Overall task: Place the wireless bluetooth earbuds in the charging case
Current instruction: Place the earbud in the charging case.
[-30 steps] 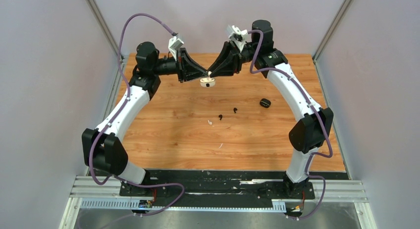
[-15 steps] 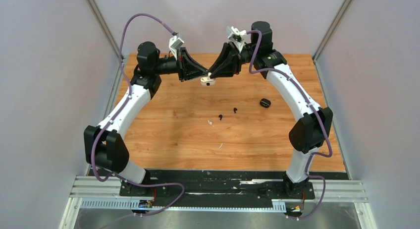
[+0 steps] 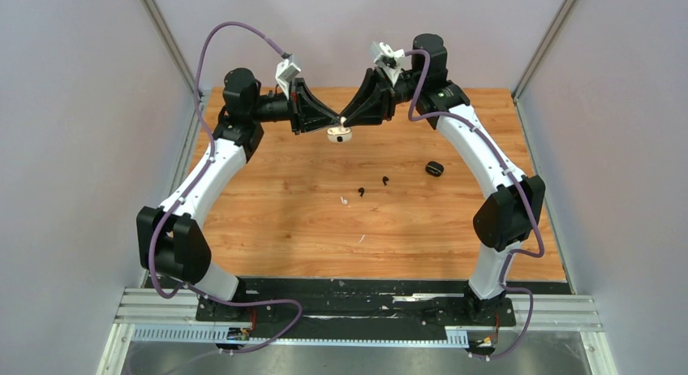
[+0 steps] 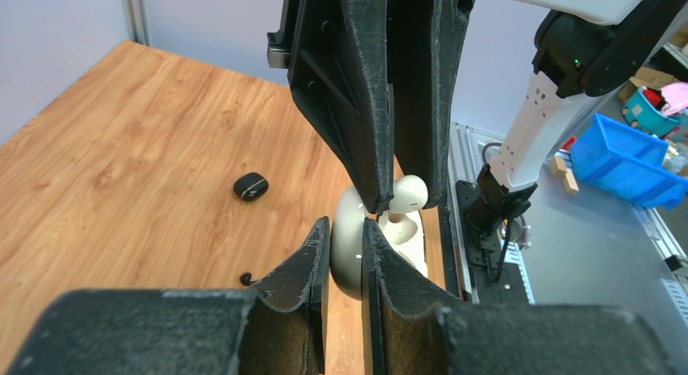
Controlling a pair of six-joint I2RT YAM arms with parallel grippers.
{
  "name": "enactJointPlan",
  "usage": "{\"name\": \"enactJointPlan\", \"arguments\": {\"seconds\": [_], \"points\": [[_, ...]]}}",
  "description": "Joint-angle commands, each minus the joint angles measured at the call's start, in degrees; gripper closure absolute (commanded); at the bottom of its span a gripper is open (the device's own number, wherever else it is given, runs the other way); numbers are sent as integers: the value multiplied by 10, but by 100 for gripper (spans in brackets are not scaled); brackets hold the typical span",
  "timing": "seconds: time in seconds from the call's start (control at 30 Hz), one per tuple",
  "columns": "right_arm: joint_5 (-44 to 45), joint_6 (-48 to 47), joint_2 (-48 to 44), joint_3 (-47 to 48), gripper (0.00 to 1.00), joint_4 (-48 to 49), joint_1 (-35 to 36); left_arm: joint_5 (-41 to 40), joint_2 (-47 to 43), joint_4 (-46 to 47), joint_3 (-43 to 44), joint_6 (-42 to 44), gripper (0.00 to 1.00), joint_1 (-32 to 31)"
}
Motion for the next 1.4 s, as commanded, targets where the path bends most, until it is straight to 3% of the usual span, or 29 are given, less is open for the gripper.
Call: {"name": "enactJointPlan", "arguments": {"seconds": [0.0, 0.9, 1.37], "points": [[-138, 3, 4, 14, 78, 27, 4, 8, -21, 15, 19, 0, 100, 2], [-138, 11, 14, 1, 76, 37, -2, 15, -18, 29, 38, -15, 100, 2], [-108, 34, -3, -37, 72, 41, -2, -32, -38, 51, 38, 13, 100, 2]]}}
